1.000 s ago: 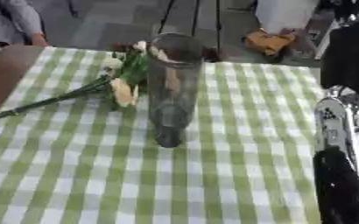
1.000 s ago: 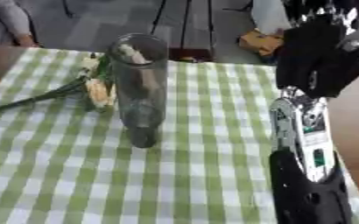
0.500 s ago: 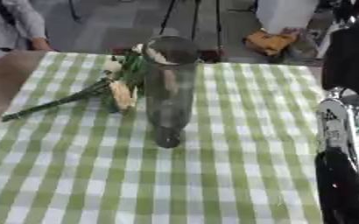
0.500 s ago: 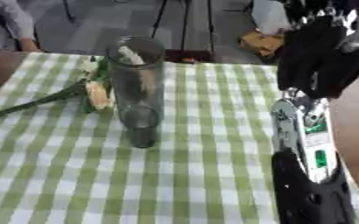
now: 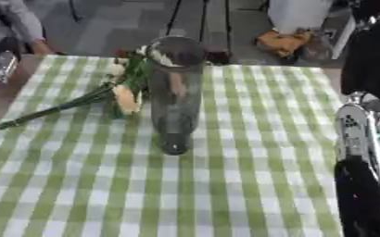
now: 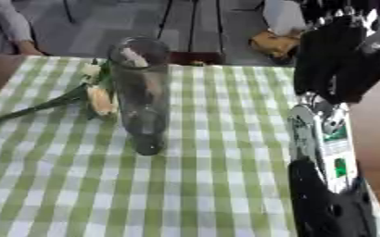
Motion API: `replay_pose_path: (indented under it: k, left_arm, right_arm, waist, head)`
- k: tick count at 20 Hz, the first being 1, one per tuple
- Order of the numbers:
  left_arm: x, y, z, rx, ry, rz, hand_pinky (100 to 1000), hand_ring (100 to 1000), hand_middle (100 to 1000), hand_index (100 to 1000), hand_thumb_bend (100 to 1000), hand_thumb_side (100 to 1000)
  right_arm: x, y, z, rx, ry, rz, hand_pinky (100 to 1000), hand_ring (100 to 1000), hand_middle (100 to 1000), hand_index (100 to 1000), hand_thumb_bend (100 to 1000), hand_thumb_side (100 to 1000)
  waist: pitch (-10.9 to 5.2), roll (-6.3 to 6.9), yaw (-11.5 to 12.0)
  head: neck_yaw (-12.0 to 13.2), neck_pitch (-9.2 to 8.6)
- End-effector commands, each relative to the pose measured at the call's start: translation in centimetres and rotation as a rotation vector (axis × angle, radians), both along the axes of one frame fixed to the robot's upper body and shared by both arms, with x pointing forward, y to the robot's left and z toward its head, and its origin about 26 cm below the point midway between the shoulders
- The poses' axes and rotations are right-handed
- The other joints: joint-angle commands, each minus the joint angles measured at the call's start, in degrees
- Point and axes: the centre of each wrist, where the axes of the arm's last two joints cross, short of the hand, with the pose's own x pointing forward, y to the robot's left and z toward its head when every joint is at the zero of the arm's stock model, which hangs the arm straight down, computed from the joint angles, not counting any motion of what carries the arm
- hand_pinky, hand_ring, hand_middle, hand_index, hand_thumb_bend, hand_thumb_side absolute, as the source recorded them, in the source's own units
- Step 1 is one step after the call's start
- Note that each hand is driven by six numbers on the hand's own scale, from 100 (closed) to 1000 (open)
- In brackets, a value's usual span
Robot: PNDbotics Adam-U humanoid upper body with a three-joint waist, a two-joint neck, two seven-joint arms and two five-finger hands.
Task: Arrange flowers into the vase.
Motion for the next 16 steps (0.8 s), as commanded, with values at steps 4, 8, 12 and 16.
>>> replay_pose_path:
  k: [4, 8, 12, 16]
  left_arm:
    - [2.6, -0.8, 0.2, 0.056, 0.088, 0.044, 734, 956, 980, 1000, 100, 617]
    - [4.3, -1.7, -0.2, 0.095, 0.157, 0.055, 747, 958, 982, 1000, 100, 598]
    - [6.0, -2.5, -0.8, 0.148, 0.215, 0.075, 778, 964, 987, 1000, 100, 612]
    - [7.6, -3.4, -1.8, 0.184, 0.270, 0.090, 782, 971, 998, 1000, 125, 670]
  right_arm:
    - [-0.3, 0.1, 0.7, -0.019, -0.026, 0.014, 596, 750, 686, 773, 100, 987]
    - [-0.3, 0.2, 0.7, -0.023, -0.025, 0.020, 596, 750, 685, 773, 100, 986]
    - [-0.3, 0.2, 0.6, -0.025, -0.022, 0.024, 596, 751, 685, 773, 100, 985]
    - [-0.3, 0.3, 0.7, -0.027, -0.022, 0.029, 596, 751, 685, 773, 100, 982]
  waist:
    - [-1.01, 0.03, -0.5]
    - [-0.99, 0.01, -0.9]
    - [-0.93, 0.23, -1.5]
    - [-0.79, 0.40, -2.0]
  head:
    - [2.2, 0.02]
    - [3.4, -0.21]
    - [3.9, -0.33]
    - [4.2, -0.50]
